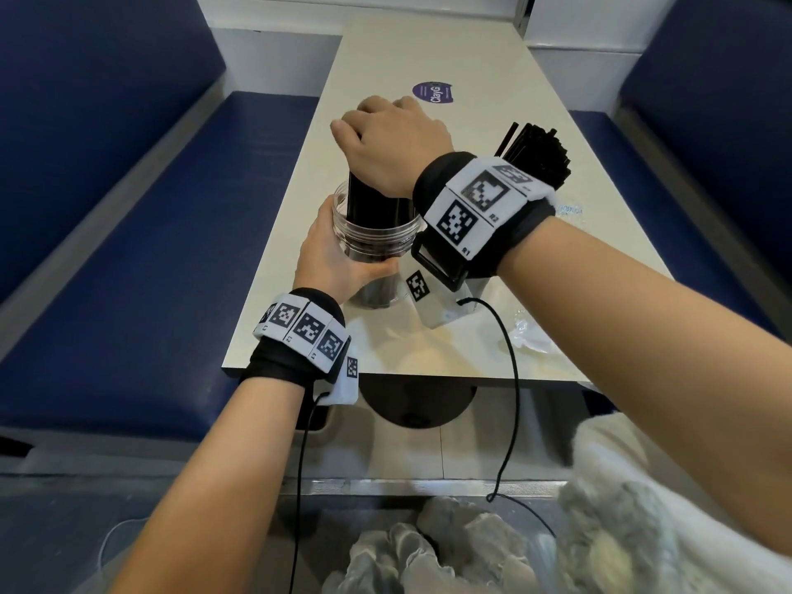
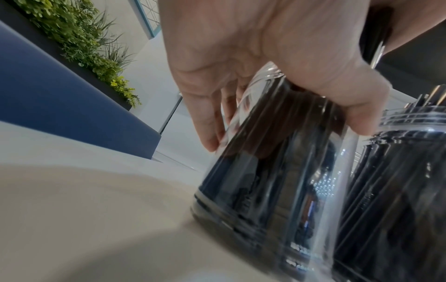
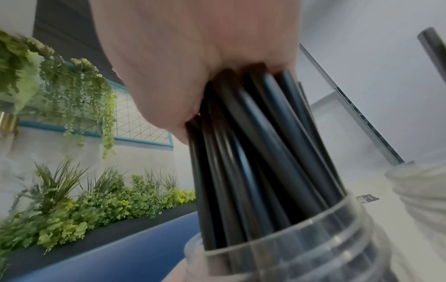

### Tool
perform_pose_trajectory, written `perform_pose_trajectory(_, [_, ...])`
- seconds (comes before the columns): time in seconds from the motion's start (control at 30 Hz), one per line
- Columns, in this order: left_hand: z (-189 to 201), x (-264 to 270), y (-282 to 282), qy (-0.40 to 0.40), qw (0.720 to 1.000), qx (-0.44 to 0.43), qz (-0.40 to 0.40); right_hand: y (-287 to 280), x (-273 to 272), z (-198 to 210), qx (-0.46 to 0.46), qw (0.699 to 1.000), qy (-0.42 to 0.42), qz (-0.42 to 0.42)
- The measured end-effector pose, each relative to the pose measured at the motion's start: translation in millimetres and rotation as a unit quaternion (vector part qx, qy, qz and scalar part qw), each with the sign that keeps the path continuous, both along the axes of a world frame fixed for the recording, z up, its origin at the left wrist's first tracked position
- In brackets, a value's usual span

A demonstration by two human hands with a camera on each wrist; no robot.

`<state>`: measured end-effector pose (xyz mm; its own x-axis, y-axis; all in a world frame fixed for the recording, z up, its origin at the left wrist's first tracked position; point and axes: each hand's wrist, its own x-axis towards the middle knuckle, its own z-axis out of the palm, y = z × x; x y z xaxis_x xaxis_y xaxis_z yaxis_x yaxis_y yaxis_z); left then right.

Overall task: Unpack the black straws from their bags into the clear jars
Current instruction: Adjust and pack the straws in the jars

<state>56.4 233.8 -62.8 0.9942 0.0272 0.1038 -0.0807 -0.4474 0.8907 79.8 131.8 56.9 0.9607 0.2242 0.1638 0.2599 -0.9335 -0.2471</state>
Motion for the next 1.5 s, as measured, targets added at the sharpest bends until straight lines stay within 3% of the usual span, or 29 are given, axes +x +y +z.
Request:
perform_pose_trajectory(0.5, [-2.8, 4.5, -7.5, 0.013, 1.0, 0.017, -0.007, -7.0, 9.5, 1.1, -0.049, 0.999, 0.019, 0.008])
perform_pose_trajectory(0.63, [-2.2, 3.7, -7.5, 0.013, 1.0, 0.022, -0.008, -6.0, 10.3, 3.8, -0.041, 0.998, 0.04, 0.003])
perform_pose_trajectory(0.83, [5.0, -0.6, -9.7, 0.003, 1.0, 0.005, -0.014, -9.8, 12.4, 15.1, -0.102, 0.99, 0.091, 0.035])
perform_pose_trajectory(1.3, [9.0, -5.3, -12.5, -0.009, 0.999, 0.041, 0.003, -17.8, 7.7, 8.7, -0.024, 0.997, 0.059, 0.047])
perform_pose_trajectory(1.5, [11.3, -8.7, -14.4, -0.017, 0.999, 0.04, 0.013, -21.9, 6.3, 4.9, -0.053, 0.995, 0.057, 0.067])
